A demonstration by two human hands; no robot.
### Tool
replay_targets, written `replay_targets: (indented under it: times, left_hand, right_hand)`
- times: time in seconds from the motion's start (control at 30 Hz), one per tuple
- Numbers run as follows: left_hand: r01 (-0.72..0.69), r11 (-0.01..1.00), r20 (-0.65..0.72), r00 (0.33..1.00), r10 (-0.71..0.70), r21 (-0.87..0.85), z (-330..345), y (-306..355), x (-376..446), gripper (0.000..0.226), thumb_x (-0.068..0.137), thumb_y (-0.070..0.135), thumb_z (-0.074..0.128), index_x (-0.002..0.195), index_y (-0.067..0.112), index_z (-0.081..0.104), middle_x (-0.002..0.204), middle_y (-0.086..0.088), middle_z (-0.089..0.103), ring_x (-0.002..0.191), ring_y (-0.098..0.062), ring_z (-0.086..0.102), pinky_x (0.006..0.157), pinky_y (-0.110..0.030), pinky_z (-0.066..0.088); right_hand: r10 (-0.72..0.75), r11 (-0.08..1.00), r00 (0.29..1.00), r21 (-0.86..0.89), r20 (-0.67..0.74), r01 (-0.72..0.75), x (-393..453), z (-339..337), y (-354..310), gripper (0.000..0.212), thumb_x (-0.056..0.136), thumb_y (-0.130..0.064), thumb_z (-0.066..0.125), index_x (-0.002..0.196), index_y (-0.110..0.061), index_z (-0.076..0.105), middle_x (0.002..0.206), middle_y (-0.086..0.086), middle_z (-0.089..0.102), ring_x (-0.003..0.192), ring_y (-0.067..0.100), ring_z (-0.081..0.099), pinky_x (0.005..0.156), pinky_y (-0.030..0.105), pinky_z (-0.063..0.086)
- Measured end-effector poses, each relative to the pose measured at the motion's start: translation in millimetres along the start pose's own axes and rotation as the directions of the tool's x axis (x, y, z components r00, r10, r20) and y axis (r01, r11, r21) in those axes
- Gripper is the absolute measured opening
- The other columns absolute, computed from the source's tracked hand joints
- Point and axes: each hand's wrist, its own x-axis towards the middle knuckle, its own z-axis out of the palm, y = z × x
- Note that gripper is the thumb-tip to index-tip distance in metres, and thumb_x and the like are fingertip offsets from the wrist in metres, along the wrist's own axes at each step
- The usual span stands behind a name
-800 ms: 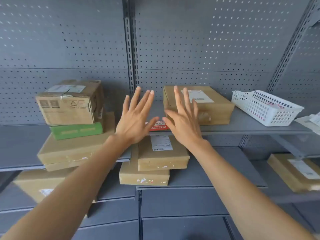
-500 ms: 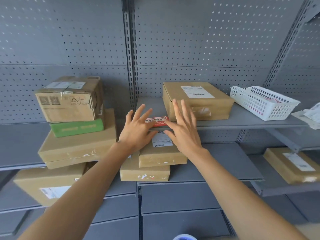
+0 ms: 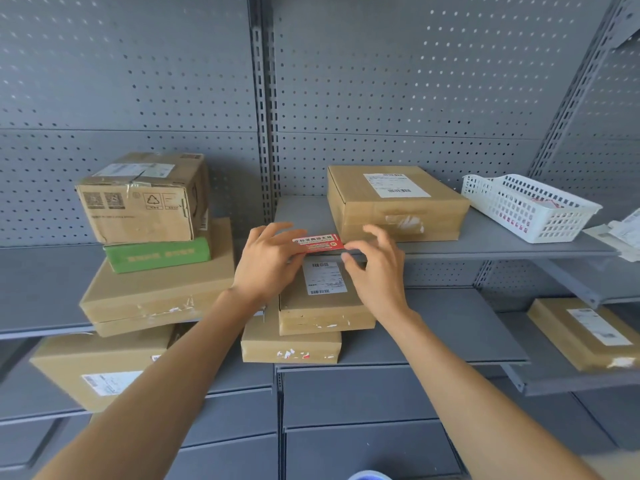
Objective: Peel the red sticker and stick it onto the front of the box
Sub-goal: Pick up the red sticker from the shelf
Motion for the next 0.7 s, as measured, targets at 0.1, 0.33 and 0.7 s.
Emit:
replay_targets:
  times: [0.1,0.33,0.7]
  left_hand:
    - [-0.042,0.999,-0.082,0.996,0.040,-0.011,-3,2,5,0.012,0.083,0.007,0.080,0.092,0.015,0.083,0.115,-0.002,0.078,0.112,-0.033,0.070,0.089,-0.048,0.049]
    - [-0.211,0.977,-0.208,0.955,0.214,0.035,-9,20,29,0.006,0.088,0.016,0.076,0.092,0.013,0.081,0.113,-0.002,0.079,0.110,-0.032,0.071,0.085,-0.046,0.047]
    - [-0.066,0.946,-0.240,0.971,-0.013,-0.318,-1,79,75,0.064,0.088,0.013,0.077,0.147,0.008,0.052,0.155,-0.008,0.050,0.136,-0.028,0.051,0.109,-0.042,0.042]
  right_hand:
    - [0.172,0.938,0.979,0.285,0.108,-0.196,0,-8,-12,0.018,0.097,-0.034,0.065,0.094,-0.020,0.076,0.104,-0.004,0.072,0.090,0.016,0.068,0.090,0.039,0.051]
    - [0.323,0.672,0.913,0.619,0.248,-0.406,6,-42,-30,0.026,0.104,-0.039,0.054,0.098,-0.024,0.075,0.092,-0.002,0.077,0.059,0.006,0.062,0.059,0.009,0.047]
    - [0.357,0.597,0.922,0.723,0.148,-0.347,29,-109,5,0.017,0.101,-0.023,0.062,0.090,-0.019,0.074,0.080,-0.007,0.074,0.059,0.008,0.059,0.070,0.027,0.048]
